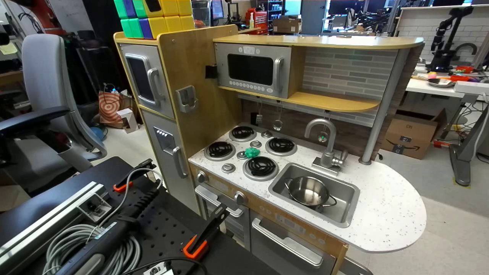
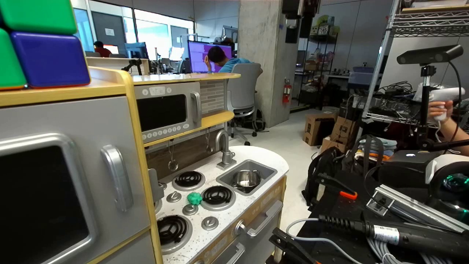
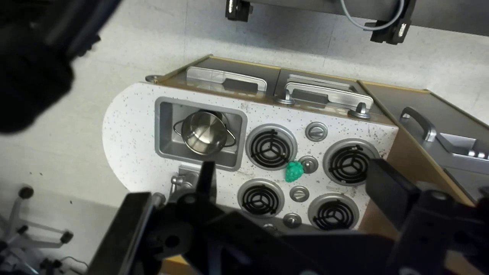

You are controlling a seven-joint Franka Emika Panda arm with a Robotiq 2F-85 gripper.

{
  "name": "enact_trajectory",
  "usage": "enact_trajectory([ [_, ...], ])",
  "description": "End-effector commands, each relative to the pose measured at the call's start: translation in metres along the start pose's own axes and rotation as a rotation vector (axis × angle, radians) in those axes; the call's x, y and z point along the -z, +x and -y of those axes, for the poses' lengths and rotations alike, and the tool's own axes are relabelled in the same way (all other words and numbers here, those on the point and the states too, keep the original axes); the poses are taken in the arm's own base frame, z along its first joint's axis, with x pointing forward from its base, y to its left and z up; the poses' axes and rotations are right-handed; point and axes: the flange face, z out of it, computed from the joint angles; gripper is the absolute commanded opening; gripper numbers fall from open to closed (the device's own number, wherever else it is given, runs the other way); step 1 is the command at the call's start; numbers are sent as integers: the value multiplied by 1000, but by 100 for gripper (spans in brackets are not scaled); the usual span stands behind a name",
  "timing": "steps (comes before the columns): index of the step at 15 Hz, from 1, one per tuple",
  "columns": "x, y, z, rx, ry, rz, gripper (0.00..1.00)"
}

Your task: Place the blue toy in the pot

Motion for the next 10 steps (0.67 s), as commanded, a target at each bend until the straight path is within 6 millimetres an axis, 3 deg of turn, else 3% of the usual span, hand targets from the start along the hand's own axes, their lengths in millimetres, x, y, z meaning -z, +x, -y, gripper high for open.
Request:
enact_trajectory([
  [1,0,1,-2,28,8,-13,100],
  [3,0,1,-2,52,13,-22,100],
  [6,-2,13,4,-82,84,-187,100],
  [10,-48,41,14,-137,108,-229,100],
])
